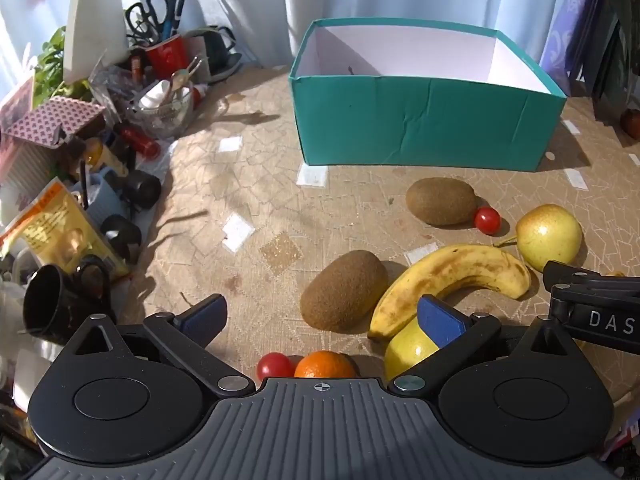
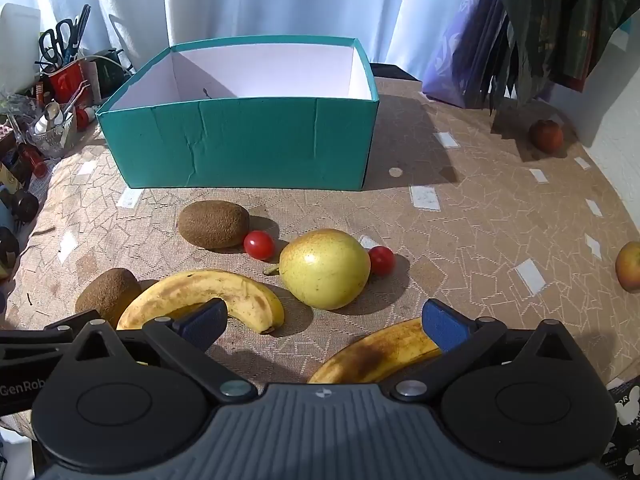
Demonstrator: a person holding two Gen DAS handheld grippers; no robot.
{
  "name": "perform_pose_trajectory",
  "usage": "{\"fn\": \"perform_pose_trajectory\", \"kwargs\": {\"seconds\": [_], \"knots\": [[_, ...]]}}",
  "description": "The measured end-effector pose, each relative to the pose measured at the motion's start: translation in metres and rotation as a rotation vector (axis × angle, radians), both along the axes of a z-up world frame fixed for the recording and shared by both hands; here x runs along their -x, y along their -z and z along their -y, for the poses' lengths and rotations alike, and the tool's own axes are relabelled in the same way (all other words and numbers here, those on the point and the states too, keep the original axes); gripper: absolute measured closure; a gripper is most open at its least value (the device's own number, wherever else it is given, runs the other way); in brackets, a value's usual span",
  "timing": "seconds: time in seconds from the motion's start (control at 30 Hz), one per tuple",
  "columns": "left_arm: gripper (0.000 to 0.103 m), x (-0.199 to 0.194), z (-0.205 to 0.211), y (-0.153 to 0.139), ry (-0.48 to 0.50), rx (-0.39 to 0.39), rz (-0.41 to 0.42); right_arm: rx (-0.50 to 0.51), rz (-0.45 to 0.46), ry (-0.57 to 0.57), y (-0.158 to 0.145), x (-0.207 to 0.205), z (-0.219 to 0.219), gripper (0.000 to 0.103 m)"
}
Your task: Organize fruits
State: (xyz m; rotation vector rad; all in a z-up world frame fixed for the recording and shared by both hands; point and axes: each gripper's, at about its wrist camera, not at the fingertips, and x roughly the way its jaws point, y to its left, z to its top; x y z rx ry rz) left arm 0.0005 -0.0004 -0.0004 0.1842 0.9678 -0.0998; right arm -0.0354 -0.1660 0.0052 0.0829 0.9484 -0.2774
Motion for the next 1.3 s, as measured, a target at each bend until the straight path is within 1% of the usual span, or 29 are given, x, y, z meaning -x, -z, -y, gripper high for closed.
{"fn": "perform_pose_trajectory", "kwargs": {"seconds": [0.63, 1.3], "knots": [[0.0, 0.0005, 0.0006, 0.0083, 0.0, 0.002, -0.004, -0.001, -0.001, 0.0, 0.0015, -0.0002, 0.0008, 0.0], [0.0, 0.0008, -0.0002, 0.0086, -0.003, 0.007, -0.009, 0.004, 0.0, -0.002, 0.0015, 0.0012, 0.0001, 0.0]]}}
